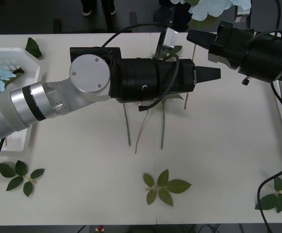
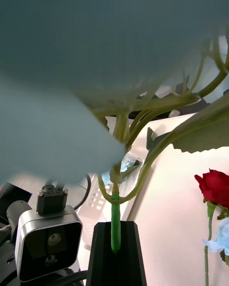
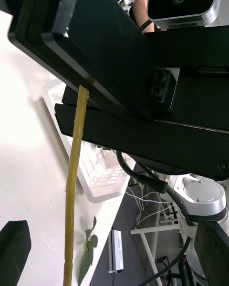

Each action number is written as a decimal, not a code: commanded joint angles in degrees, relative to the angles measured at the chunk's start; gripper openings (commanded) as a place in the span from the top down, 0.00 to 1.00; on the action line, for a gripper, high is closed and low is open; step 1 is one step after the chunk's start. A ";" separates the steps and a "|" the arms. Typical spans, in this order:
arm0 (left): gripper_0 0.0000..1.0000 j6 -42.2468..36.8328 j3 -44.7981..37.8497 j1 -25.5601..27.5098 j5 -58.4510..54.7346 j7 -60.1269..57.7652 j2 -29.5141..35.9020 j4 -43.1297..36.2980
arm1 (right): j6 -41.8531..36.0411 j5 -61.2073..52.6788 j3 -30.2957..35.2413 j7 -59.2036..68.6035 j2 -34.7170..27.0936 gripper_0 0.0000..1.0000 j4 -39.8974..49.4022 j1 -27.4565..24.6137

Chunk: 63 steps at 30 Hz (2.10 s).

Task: Place the red flowers into the right box and the blue flowers into the left box. If a person shows an open palm, hand one flower to the person first, then continue sorting.

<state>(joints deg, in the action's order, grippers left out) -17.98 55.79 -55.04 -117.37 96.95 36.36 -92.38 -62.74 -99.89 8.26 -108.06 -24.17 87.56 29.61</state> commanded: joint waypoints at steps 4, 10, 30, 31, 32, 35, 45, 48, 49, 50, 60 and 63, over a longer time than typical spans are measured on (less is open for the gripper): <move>0.98 0.23 -0.51 -1.48 0.30 0.26 -0.85 0.18 | 0.07 -1.01 0.00 -1.37 -0.09 1.00 1.21 0.01; 1.00 0.23 -0.51 -1.48 0.65 0.34 -0.94 0.18 | 0.07 -1.01 0.00 -1.54 -0.09 1.00 1.21 0.01; 1.00 0.23 -0.51 -1.48 -0.14 0.34 -0.94 0.18 | 2.00 -1.80 1.06 -1.54 -0.09 0.03 1.21 -0.43; 1.00 0.23 -0.51 -1.48 -0.14 0.43 -0.85 0.27 | 2.27 -1.80 1.67 -1.63 -0.09 0.03 1.21 -0.69; 1.00 0.14 -0.51 -1.39 -0.14 0.34 -0.85 0.27 | 2.36 -1.45 2.64 -1.63 -0.09 0.03 1.21 -0.96; 1.00 0.23 -0.51 -1.39 -0.14 0.34 -0.77 0.27 | 0.69 0.22 5.10 -1.54 -0.09 0.02 1.21 -1.57; 1.00 0.14 -0.51 -1.48 -0.14 0.26 0.20 0.27 | -10.74 6.29 16.52 2.94 -3.69 0.02 1.21 -3.68; 1.00 -0.21 -0.51 -1.39 -0.23 -0.10 3.10 0.27 | -12.76 11.38 17.84 3.03 -5.71 0.03 1.21 -3.86; 1.00 -0.74 -0.51 -1.48 -0.31 -0.27 3.89 0.27 | -12.94 12.53 17.84 3.03 -6.06 0.02 1.21 -3.86; 1.00 -2.41 -0.42 -1.39 -1.02 -0.54 6.62 0.36 | -13.38 15.51 17.58 3.20 -7.12 0.02 1.21 -3.86; 1.00 -20.34 -0.42 -1.48 3.82 -0.01 22.61 6.34 | -13.38 37.22 8.70 12.34 -10.98 0.02 1.21 -2.01; 1.00 -24.12 -0.42 -1.74 6.63 -0.45 26.57 7.83 | -13.29 43.20 5.27 15.16 -10.55 0.02 1.21 -0.87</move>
<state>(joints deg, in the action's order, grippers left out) -39.54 55.79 -55.04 -112.52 96.95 59.01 -85.36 -76.24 -59.66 15.21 -96.52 -34.39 87.54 26.07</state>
